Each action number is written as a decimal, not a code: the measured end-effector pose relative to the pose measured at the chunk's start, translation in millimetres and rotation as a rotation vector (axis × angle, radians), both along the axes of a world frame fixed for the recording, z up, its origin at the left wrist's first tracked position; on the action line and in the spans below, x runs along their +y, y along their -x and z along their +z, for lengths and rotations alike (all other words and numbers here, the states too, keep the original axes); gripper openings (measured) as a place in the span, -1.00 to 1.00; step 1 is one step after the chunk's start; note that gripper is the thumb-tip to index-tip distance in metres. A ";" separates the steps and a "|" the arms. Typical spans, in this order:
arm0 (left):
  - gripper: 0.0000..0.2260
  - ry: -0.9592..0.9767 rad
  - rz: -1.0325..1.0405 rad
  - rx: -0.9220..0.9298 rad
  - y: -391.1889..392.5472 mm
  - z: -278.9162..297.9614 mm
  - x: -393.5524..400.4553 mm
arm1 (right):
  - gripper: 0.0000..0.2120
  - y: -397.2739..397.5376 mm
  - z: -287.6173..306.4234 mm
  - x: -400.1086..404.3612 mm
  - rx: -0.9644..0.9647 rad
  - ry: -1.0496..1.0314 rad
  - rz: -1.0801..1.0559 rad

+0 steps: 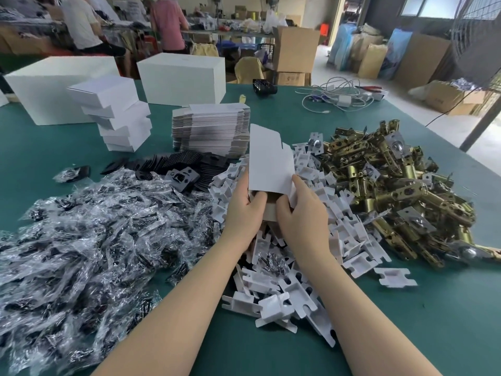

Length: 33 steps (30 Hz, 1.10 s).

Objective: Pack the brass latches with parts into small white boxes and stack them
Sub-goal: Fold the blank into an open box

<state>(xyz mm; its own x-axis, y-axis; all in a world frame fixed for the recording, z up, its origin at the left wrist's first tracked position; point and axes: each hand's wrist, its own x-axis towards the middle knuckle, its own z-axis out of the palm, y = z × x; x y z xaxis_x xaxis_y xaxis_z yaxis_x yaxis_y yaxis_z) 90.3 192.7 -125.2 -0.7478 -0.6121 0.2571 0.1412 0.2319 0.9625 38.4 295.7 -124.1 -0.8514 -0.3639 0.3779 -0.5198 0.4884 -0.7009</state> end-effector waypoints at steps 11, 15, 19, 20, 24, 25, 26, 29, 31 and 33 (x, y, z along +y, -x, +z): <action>-0.44 0.146 -0.050 -0.033 4.3 0.6 4.3 | -0.51 12.3 -1.3 -0.5 -0.119 0.097 -0.081; -0.32 0.188 -0.009 -0.065 3.2 -2.2 7.7 | -0.57 7.8 0.3 0.7 -0.112 0.245 -0.053; -0.23 0.229 0.008 -0.112 0.4 -2.0 9.5 | -0.57 6.7 -0.1 1.6 -0.165 0.328 -0.013; -0.23 0.245 0.009 -0.121 0.0 -1.3 9.7 | -0.57 6.7 -0.5 2.5 -0.184 0.348 -0.013; -0.24 0.338 -0.015 -0.191 0.4 -2.0 8.5 | -0.56 5.0 -1.5 6.0 -0.211 0.438 0.005; -0.25 0.362 -0.025 -0.205 0.2 -1.9 8.8 | -0.55 4.8 -1.2 6.6 -0.201 0.453 0.009; -0.26 0.382 -0.031 -0.219 -0.1 -1.5 9.0 | -0.56 5.1 -1.4 6.6 -0.196 0.462 0.011; -0.30 0.428 -0.034 -0.252 0.0 0.9 8.8 | -0.56 7.3 -4.1 8.5 -0.229 0.471 0.027; -0.31 0.436 -0.060 -0.254 0.5 2.2 9.6 | -0.53 8.9 -4.3 11.3 -0.250 0.487 0.060; -0.33 0.422 -0.090 -0.247 2.2 3.5 7.7 | -0.53 9.4 -2.3 13.0 -0.248 0.502 0.085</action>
